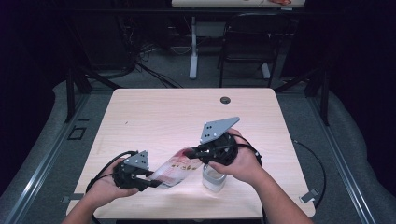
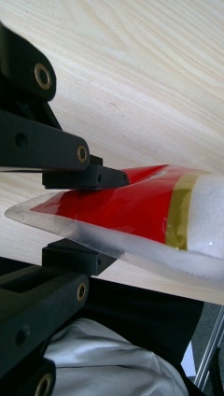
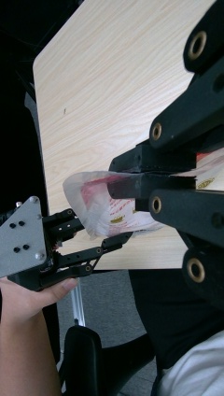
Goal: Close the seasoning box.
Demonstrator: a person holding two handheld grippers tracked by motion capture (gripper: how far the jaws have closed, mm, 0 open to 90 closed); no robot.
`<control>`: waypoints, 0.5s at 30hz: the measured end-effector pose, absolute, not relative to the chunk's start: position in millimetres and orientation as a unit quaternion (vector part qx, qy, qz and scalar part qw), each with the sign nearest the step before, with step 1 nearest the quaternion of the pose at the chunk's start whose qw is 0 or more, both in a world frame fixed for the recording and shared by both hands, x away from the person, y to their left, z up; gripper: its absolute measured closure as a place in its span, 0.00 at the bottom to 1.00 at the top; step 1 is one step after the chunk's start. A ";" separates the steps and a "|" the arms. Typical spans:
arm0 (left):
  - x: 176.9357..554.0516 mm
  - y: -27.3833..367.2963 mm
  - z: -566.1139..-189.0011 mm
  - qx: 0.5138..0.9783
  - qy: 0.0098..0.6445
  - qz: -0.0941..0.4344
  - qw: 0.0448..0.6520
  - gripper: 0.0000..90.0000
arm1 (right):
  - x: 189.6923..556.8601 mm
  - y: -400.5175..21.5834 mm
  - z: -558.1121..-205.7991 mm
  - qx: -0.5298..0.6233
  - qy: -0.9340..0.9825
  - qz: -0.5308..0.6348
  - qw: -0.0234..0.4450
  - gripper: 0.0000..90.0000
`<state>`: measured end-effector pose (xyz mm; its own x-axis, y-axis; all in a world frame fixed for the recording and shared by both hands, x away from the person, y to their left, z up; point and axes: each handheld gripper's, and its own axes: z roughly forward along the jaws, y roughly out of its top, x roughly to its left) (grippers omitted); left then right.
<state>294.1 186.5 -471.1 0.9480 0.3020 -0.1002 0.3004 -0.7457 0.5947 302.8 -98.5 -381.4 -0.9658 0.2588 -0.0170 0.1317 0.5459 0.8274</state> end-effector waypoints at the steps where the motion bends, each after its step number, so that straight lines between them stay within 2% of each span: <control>1: 294.2 186.2 -470.7 0.935 0.161 0.002 0.317 0.78 | 302.7 -99.3 -382.0 0.112 0.876 0.464 0.070 0.99; 15: 294.1 181.2 -461.2 0.943 0.158 0.003 0.292 0.78 | 300.0 -108.0 -387.6 0.118 0.864 0.484 0.073 0.99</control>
<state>294.1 181.2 -461.2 0.9498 0.3007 -0.0865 0.2969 -0.7788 0.5525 300.0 -108.0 -387.6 -0.9616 0.2740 -0.0131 0.1322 0.5047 0.8531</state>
